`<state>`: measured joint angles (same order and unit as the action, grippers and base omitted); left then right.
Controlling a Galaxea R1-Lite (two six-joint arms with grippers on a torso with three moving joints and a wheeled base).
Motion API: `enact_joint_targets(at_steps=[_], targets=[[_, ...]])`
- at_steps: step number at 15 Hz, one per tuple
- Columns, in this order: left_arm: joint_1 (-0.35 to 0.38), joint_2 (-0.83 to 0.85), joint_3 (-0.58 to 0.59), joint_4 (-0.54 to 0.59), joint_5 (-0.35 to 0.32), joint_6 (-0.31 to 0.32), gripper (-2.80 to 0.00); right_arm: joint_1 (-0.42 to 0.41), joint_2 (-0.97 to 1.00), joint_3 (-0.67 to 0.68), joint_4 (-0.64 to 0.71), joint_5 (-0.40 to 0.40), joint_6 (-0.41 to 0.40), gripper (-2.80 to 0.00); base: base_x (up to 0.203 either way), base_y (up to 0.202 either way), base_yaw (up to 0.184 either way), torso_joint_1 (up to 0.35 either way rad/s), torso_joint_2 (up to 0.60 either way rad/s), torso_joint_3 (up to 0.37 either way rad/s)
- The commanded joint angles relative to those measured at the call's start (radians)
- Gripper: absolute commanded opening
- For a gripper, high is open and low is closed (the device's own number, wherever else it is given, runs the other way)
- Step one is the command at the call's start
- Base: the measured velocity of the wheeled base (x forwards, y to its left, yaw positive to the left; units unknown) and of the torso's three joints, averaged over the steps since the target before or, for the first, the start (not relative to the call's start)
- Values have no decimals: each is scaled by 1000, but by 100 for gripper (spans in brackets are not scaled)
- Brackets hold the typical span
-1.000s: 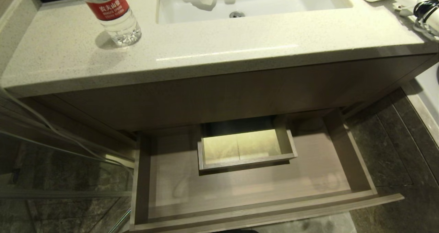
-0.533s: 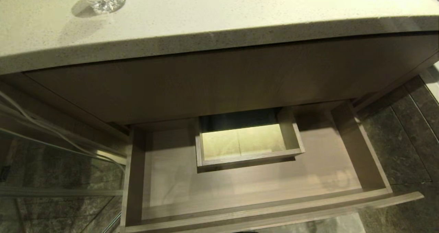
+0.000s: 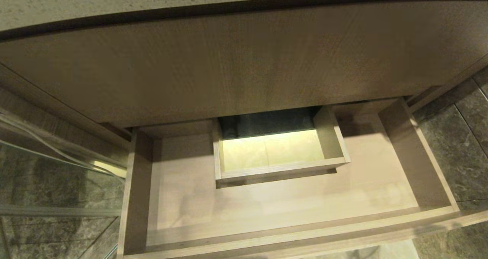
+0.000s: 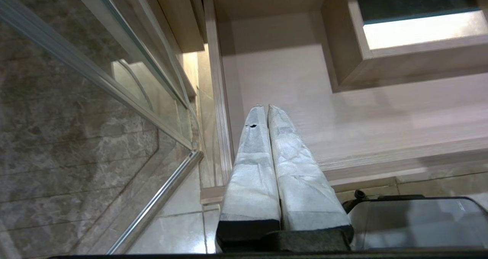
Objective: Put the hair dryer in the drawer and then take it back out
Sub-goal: Close the drawer
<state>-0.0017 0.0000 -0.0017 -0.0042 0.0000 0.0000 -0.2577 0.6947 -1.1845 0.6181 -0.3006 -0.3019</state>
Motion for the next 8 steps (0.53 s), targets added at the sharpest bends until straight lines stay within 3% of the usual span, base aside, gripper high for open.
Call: enact_joint_targets(at_steps=[1, 8], targets=[[0, 0, 0, 0, 0, 0, -280, 0, -4, 6, 5, -2, -2, -280, 0, 0, 0, -221, 498, 263], [0, 1, 0, 0, 0, 0, -280, 0, -12, 17, 5, -2, -2, -280, 0, 0, 0, -212, 478, 268]])
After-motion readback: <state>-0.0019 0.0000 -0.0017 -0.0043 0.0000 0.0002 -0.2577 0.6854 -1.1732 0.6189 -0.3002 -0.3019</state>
